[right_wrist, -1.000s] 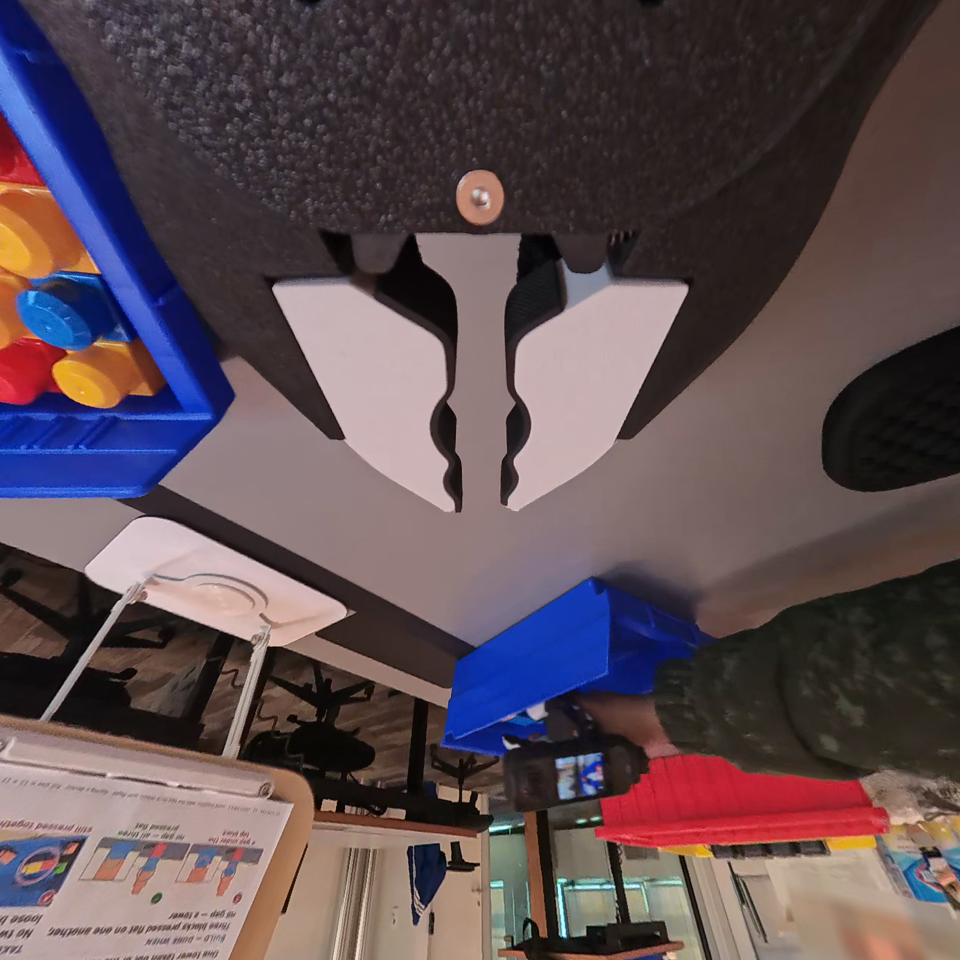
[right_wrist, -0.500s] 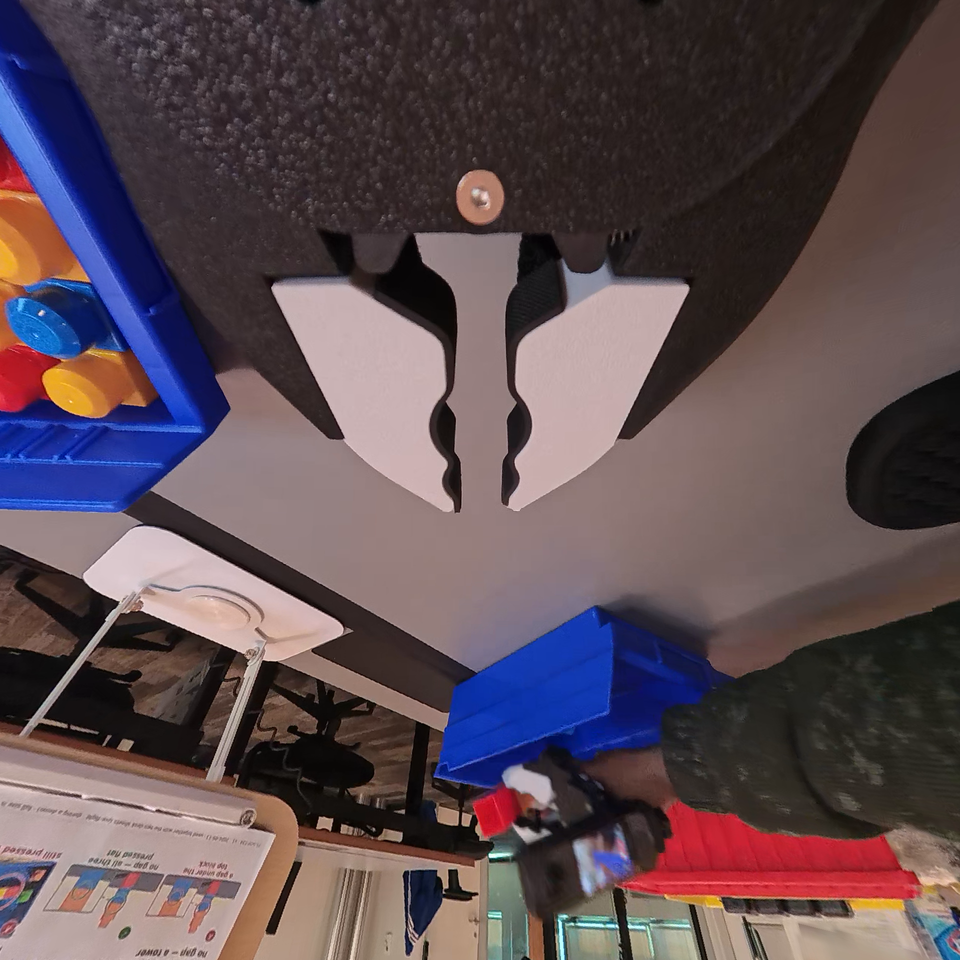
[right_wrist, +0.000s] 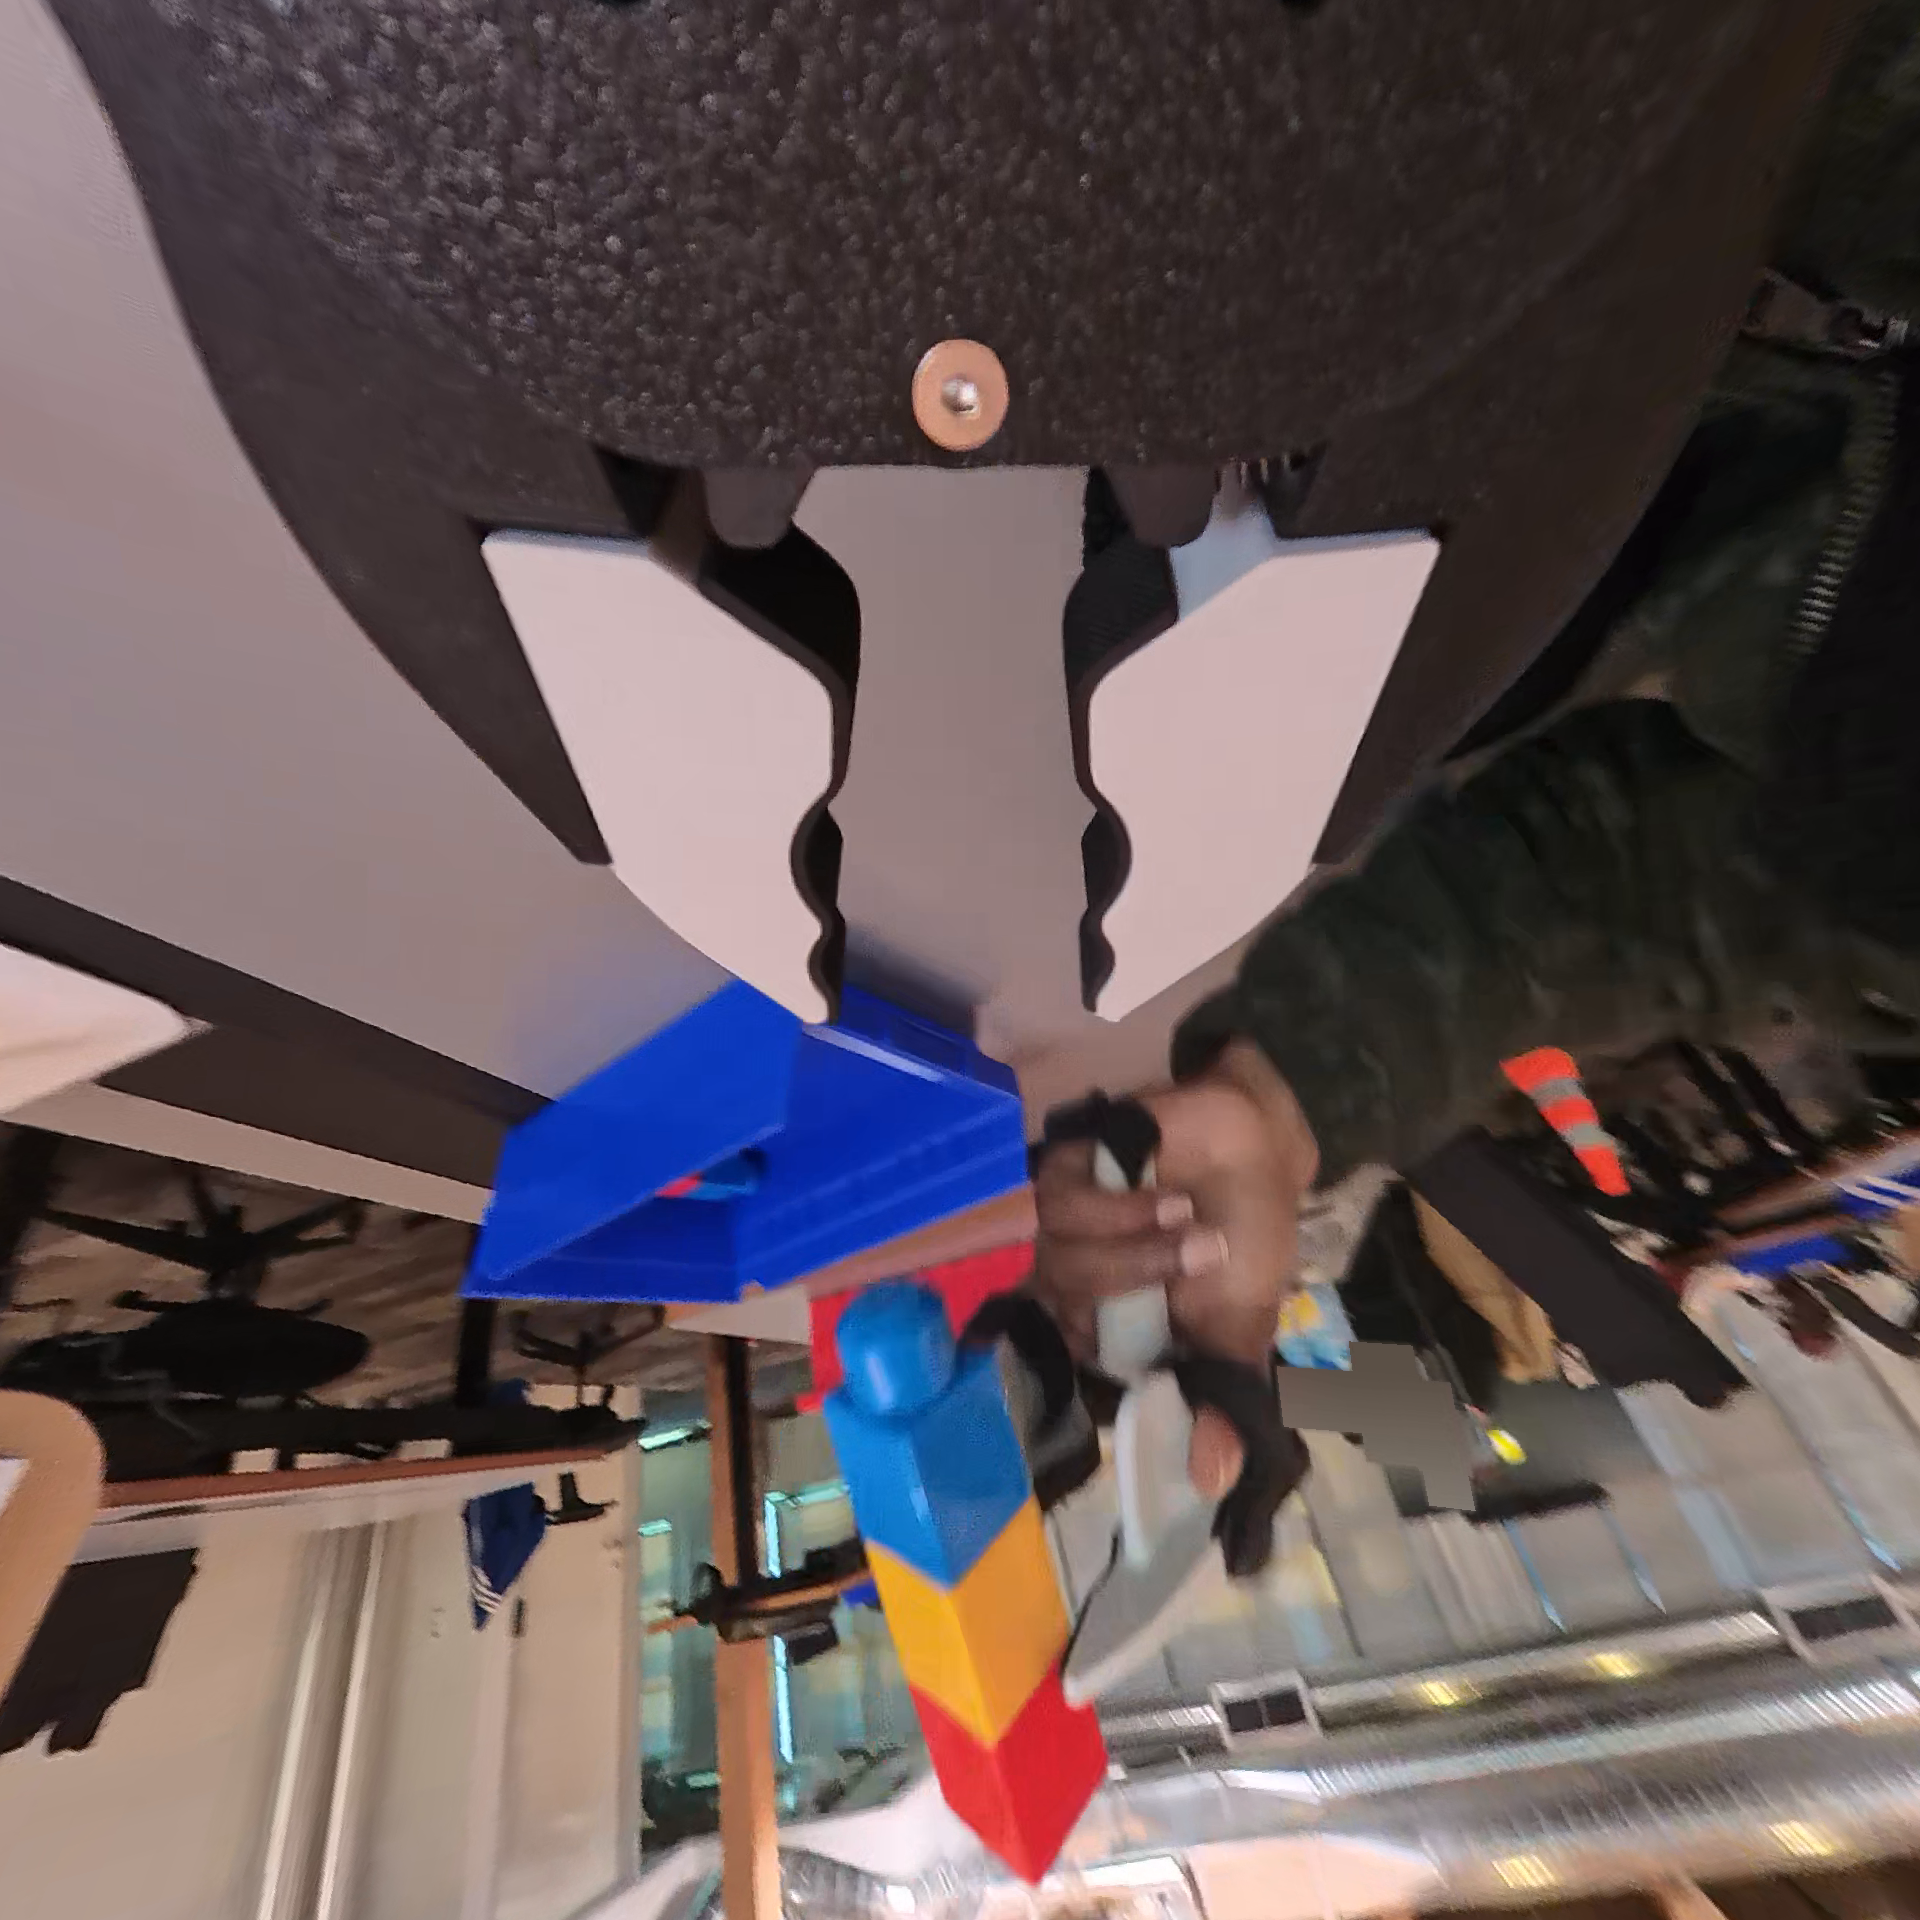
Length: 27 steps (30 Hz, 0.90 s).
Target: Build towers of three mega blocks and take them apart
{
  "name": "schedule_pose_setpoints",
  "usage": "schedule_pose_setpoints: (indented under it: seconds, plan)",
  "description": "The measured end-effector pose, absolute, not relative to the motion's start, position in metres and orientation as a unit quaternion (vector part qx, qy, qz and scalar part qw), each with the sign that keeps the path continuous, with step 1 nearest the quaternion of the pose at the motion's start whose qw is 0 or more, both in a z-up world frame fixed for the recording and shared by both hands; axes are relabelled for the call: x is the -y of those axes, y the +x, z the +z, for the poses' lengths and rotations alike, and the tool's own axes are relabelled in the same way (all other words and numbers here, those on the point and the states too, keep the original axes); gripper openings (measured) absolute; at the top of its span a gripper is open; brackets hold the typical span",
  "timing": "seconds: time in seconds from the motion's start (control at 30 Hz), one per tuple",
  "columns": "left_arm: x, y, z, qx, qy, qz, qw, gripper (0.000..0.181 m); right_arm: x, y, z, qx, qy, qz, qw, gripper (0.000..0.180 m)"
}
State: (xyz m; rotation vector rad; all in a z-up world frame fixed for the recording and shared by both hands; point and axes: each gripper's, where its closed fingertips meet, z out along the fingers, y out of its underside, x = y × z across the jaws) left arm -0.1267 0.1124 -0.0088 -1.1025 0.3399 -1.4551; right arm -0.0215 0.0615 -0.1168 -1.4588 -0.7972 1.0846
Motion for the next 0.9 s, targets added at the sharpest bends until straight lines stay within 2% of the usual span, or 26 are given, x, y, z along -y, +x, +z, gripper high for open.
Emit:
schedule_pose_setpoints:
  seconds: [0.13, 0.27, 0.33, 0.47, 0.57, 0.63, 0.73, 0.8, 0.9]
  plan:
    - [-0.08, -0.099, -0.026, -0.133, -0.44, -0.695, 0.553, 0.035, -0.05, -0.037, -0.103, 0.31, -0.598, 0.522, 0.523, 0.047]
    - [-0.07, -0.079, -0.046, -0.13, -0.435, -0.728, 0.513, 0.035, -0.041, -0.058, -0.115, 0.311, -0.592, 0.566, 0.483, 0.053]
    - [-0.069, -0.078, -0.05, -0.127, -0.428, -0.74, 0.504, 0.035, -0.038, -0.06, -0.117, 0.308, -0.583, 0.586, 0.471, 0.032]
    - [-0.071, -0.075, -0.061, -0.198, -0.456, -0.685, 0.533, 0.034, -0.043, -0.048, -0.12, 0.342, -0.595, 0.557, 0.468, 0.031]
    - [-0.075, -0.075, -0.082, -0.309, -0.508, -0.603, 0.532, 0.042, -0.047, -0.031, -0.13, 0.412, -0.626, 0.476, 0.46, 0.031]
    - [-0.085, -0.083, -0.097, -0.375, -0.556, -0.503, 0.545, 0.049, -0.055, -0.014, -0.139, 0.447, -0.651, 0.394, 0.47, 0.031]
    - [-0.088, -0.086, -0.118, -0.479, -0.588, -0.332, 0.561, 0.055, -0.061, 0.008, -0.17, 0.524, -0.689, 0.249, 0.433, 0.031]
    - [-0.082, -0.075, -0.14, -0.549, -0.593, -0.251, 0.533, 0.06, -0.062, 0.012, -0.188, 0.563, -0.698, 0.175, 0.407, 0.031]
    - [-0.068, -0.053, -0.187, -0.634, -0.593, -0.18, 0.462, 0.068, -0.044, -0.001, -0.204, 0.61, -0.684, 0.156, 0.368, 0.031]
